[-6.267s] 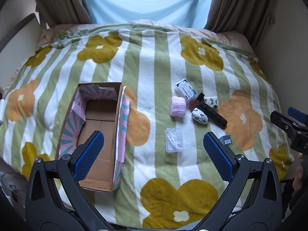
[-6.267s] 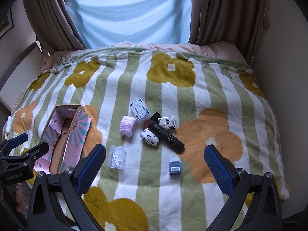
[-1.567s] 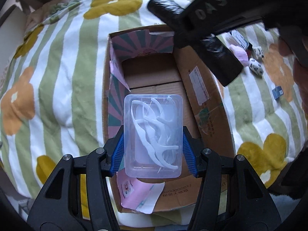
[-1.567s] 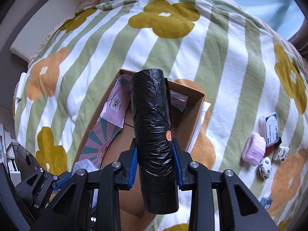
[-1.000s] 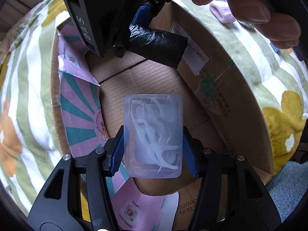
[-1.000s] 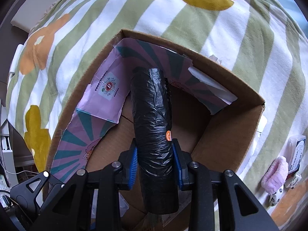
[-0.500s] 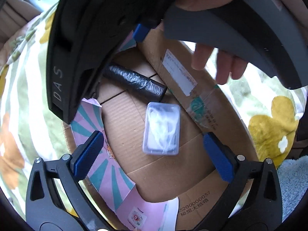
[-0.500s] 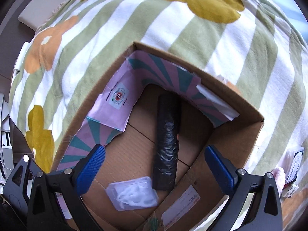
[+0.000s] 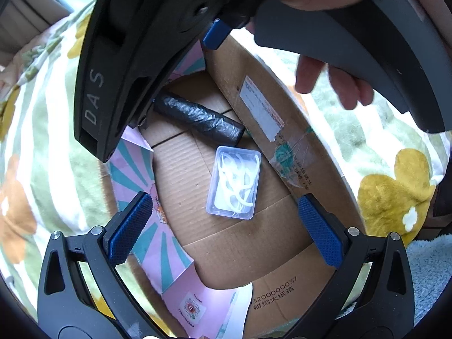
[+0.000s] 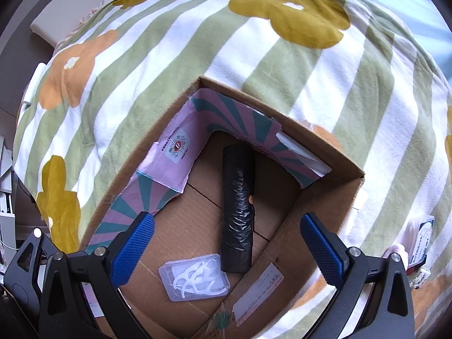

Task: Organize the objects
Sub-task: 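Open both tools to drop the floss-pick box and black roll into the cardboard box, then grasp the pink fluffy sponge with the left tool while the right tool grasps the panda sock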

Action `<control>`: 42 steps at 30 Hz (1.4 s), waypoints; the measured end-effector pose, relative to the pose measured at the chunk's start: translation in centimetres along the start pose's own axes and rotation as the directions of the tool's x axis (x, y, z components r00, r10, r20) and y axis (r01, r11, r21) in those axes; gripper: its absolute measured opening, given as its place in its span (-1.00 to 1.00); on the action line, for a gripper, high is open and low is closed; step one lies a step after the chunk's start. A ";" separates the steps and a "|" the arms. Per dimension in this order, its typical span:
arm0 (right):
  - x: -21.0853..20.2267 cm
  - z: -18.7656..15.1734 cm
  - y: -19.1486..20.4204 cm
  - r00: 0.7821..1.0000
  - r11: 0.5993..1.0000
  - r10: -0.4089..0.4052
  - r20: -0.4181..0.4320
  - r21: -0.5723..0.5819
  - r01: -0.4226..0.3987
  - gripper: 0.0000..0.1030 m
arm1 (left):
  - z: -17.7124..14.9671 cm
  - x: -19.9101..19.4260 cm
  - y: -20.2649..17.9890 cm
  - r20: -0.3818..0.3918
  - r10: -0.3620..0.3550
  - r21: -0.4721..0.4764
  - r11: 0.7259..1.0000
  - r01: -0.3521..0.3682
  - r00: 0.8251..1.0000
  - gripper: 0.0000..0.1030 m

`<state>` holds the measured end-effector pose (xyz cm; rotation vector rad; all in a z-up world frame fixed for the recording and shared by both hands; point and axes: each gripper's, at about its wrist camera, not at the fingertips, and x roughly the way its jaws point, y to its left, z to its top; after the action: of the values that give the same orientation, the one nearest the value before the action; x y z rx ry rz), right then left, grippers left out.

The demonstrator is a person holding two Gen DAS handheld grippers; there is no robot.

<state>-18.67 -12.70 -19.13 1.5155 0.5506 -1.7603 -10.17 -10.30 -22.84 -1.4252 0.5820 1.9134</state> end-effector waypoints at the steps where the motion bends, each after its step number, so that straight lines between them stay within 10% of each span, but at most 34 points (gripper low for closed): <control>1: -0.4 -0.1 0.1 1.000 1.000 -0.002 0.007 0.003 0.002 0.99 | 0.0 -0.3 0.1 0.004 0.003 -0.006 1.000 -0.003 1.000 0.99; 18: -14.1 -3.6 1.4 0.987 0.997 -0.046 0.156 0.062 0.036 0.99 | -0.1 -10.9 -0.5 0.114 0.083 -0.199 0.978 -0.059 0.990 0.99; 42: -28.6 -23.7 -7.5 0.901 0.867 -0.330 0.281 0.467 0.172 0.99 | 3.9 -18.5 -9.1 0.260 0.139 -0.397 0.917 -0.025 0.955 0.99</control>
<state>-7.95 16.55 2.46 1.3969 0.1829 -2.4264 -2.73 -6.11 -3.69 -1.3340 0.1254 2.3464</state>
